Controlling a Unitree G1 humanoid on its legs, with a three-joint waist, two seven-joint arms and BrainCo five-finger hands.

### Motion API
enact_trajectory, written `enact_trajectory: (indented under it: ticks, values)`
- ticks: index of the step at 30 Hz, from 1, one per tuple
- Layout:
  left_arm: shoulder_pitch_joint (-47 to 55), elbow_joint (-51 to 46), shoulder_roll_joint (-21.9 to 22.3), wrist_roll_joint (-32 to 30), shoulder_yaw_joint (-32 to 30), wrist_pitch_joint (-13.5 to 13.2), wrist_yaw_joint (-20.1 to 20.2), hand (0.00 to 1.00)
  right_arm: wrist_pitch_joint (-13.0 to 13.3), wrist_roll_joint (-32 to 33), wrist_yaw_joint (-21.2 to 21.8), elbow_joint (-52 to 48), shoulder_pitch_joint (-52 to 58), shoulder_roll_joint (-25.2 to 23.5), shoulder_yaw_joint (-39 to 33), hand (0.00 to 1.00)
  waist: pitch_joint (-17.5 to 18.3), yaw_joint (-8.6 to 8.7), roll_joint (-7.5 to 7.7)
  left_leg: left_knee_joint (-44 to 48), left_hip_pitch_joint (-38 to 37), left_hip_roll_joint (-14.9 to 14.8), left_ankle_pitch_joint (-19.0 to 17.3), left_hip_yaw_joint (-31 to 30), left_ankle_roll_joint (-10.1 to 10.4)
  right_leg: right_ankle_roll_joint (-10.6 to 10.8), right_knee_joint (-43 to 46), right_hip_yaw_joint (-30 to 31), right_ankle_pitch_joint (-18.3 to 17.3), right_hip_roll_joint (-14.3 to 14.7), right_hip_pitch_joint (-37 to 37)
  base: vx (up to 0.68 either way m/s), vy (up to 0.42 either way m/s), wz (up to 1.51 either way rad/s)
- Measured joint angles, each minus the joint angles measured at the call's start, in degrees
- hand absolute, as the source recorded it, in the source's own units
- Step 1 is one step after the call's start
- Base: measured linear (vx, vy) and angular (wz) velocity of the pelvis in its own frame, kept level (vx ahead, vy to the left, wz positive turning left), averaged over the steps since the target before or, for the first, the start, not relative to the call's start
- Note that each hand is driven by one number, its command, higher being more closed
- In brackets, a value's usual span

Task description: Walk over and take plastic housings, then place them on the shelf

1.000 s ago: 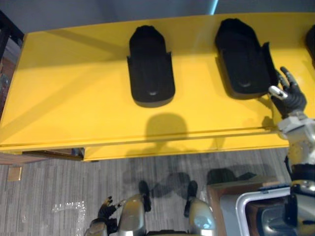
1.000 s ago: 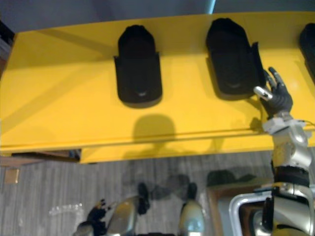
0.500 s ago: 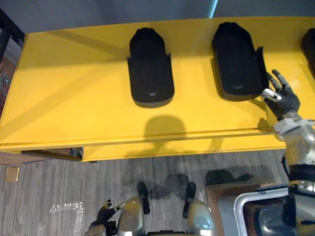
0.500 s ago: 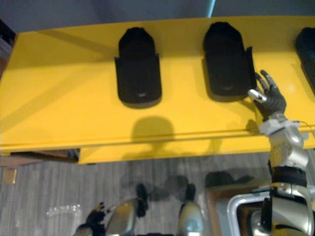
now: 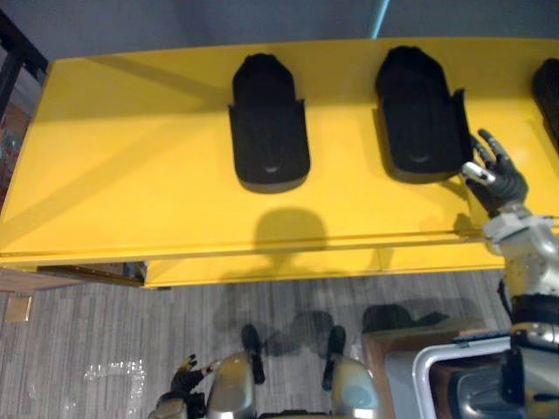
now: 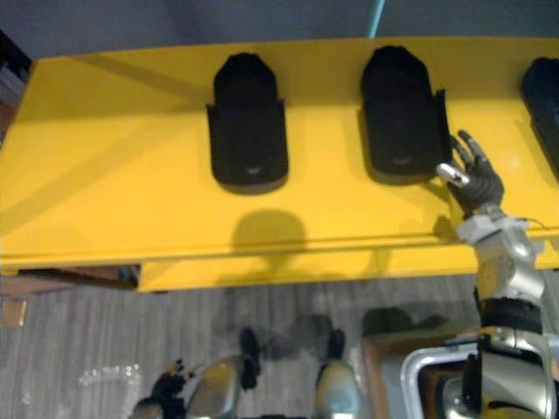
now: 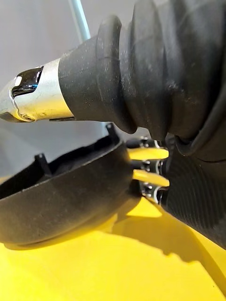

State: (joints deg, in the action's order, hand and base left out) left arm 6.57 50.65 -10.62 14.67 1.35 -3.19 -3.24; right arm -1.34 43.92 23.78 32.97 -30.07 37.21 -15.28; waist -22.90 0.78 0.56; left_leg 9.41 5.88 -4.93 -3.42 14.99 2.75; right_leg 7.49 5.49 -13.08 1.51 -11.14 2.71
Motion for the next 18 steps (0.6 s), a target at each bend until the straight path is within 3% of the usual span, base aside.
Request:
enact_trajectory:
  ticks: [3,5,8,12,14,16,18]
  values:
    - [0.3,0.0,0.2,0.0,0.0,-0.1,-0.1,0.00,5.1,-2.8,-4.6,-0.7,0.3,-0.2,-0.4,0.00,0.3,0.13,0.01,-1.2,-1.6,0.4,0.7,-0.1,0.1,0.0,-0.2,-0.4,0.0,-0.2,-1.0,0.00,0.000,0.00]
    - [1.1,0.0,0.3,0.0,0.0,-0.3,-0.3,0.00,10.5,-8.6,-10.0,-6.4,2.3,-1.6,-2.8,0.00,2.3,0.30,0.33,-3.1,-2.0,0.8,1.5,0.0,0.2,0.0,-0.9,-0.5,0.0,-0.3,-0.9,0.00,0.000,0.00]
    - [2.9,0.1,0.4,0.0,-0.1,-0.4,-0.9,0.00,15.9,-19.6,-18.2,-16.7,8.0,-5.4,-4.5,0.00,5.9,0.52,1.32,-6.0,-4.1,1.0,2.4,0.2,0.6,0.0,-1.9,-0.8,0.0,-0.3,-2.0,0.06,0.003,-0.01]
    - [4.8,1.3,0.4,0.0,-0.3,-0.5,-1.8,0.00,18.2,-28.8,-26.3,-27.7,18.1,-13.9,-4.4,0.00,10.8,1.50,3.03,-10.5,-7.7,1.4,3.7,1.1,1.0,0.1,-3.9,-0.7,0.0,0.2,-4.0,0.07,-0.012,-0.10]
    - [4.8,3.0,0.5,0.0,-0.6,-0.4,-2.3,0.00,19.0,-28.6,-28.4,-31.1,23.2,-18.5,-4.3,0.00,12.4,2.13,3.22,-12.9,-9.4,1.7,4.4,1.6,1.1,0.1,-4.3,-0.4,0.0,0.2,-4.6,0.05,0.010,-0.13]
    - [4.7,4.7,0.6,0.0,-0.7,-0.5,-2.9,0.00,19.1,-22.9,-30.2,-32.5,29.1,-25.6,-2.9,0.00,13.6,3.13,3.22,-14.1,-11.1,2.0,4.7,2.8,1.1,0.3,-4.5,0.5,-0.1,0.3,-5.1,0.02,0.023,-0.23]
    - [4.4,4.8,0.7,0.0,-0.6,-0.5,-3.0,0.00,19.1,-21.2,-31.9,-32.3,33.8,-30.3,-0.1,0.00,13.9,3.51,2.91,-14.1,-11.8,2.1,4.6,3.3,1.0,0.4,-4.6,0.9,-0.1,0.3,-5.5,0.00,0.016,-0.19]
